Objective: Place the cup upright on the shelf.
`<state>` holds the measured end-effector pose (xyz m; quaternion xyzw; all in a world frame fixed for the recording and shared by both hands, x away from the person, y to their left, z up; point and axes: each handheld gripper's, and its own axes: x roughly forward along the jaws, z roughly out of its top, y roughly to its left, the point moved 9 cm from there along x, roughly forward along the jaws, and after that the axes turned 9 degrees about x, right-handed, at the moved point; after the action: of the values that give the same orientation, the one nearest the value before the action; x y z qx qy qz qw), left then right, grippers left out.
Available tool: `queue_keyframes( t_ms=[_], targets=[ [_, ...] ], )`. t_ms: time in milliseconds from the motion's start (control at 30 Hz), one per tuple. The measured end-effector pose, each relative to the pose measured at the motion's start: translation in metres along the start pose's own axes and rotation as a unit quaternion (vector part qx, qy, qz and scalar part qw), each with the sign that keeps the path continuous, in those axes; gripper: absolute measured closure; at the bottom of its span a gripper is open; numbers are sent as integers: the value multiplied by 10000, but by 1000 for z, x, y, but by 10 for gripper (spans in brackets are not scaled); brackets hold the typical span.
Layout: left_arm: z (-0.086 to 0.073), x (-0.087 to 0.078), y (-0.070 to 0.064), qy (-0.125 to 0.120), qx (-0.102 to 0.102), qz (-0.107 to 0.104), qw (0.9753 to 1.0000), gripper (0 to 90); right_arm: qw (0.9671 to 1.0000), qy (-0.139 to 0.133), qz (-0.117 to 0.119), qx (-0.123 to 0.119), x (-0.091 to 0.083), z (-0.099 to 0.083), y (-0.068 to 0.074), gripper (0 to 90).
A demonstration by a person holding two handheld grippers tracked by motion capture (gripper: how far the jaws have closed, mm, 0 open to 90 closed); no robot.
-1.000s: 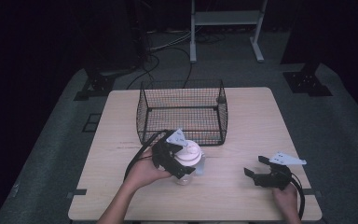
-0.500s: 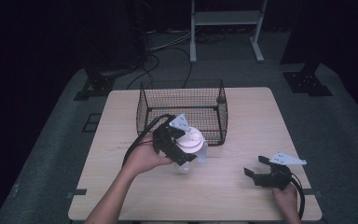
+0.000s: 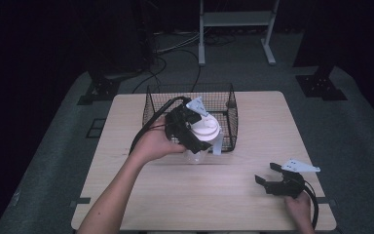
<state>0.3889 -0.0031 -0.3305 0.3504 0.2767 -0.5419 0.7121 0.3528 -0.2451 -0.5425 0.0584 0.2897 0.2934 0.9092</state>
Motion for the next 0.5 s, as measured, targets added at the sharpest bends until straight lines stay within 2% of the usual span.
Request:
queue_keyframes(
  t_ms=[333, 500],
  targets=[
    [14, -6, 17, -64, -161, -170, 9997, 55, 10000, 1, 5, -6, 0, 0, 0, 129],
    [18, -7, 29, -1, -256, -166, 9995, 55, 10000, 5, 5, 4, 0, 0, 0, 129]
  ],
)
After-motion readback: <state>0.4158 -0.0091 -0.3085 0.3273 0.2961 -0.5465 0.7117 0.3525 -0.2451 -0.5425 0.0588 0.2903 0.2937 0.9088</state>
